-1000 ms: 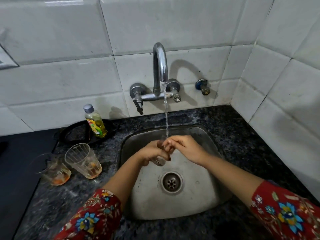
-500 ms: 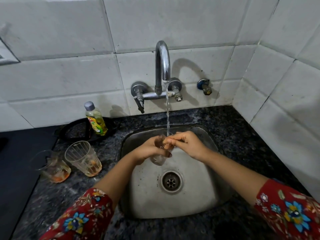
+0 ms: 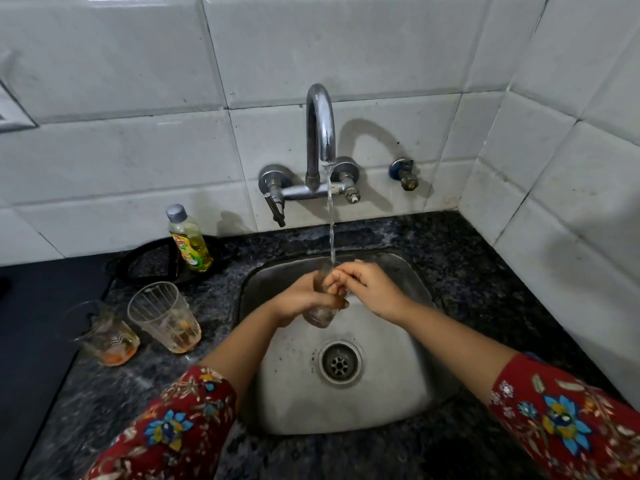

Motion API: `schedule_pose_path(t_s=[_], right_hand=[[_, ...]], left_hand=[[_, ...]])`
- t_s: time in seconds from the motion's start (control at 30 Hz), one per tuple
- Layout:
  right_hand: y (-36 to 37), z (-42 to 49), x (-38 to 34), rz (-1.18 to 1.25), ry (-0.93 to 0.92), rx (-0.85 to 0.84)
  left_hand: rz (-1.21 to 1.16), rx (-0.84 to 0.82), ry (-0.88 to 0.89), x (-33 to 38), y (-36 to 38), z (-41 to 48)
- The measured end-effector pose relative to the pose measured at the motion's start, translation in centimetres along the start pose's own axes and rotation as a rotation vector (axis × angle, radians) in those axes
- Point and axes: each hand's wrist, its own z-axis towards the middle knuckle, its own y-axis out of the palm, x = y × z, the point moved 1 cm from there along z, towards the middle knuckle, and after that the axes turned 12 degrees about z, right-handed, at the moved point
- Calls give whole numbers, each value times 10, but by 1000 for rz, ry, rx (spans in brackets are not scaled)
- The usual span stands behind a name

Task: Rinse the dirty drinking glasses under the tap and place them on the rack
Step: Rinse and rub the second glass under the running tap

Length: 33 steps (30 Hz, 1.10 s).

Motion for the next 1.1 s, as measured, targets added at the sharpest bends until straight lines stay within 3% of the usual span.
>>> schedule_pose_path(t_s=[0.13,0.2,0.27,0.33,0.4,0.53,0.67,0.73,0.77,0.83,0.9,0.97,1.07,1.1], right_hand=[[12,11,5,120,220,82],[12,12,2,110,197,96],[6,6,-8,21,95,47],[-1,2,-14,-74,3,-12],[-4,0,-12,-71,-22,-15],[3,1,-3,227,125,149],[15,2,-3,307,155,294],[13,1,-7,366,131,284],[9,0,-8,382,108,254],[-3,-3,-8,356,54,185],[-11,-4,-7,296,35,118],[-8,-1,-5,269,68,83],[1,8,-1,238,133,121],[3,10,-1,239,131,128]], left_hand=[[518,477,-161,1,23,1],[655,606,-145,3,26,1],[502,506,-49,5,17,1],[217,259,23,8,4,1],[83,126,57,4,-1,-1],[187,314,9,-5,6,-2],[703,720,33,4,25,-6],[736,770,81,9,25,-6],[592,664,87,10,19,-4],[199,275,86,12,7,-4],[47,85,88,11,-1,-1],[184,188,42,11,4,2],[731,564,14,13,23,3],[805,653,25,14,26,2]])
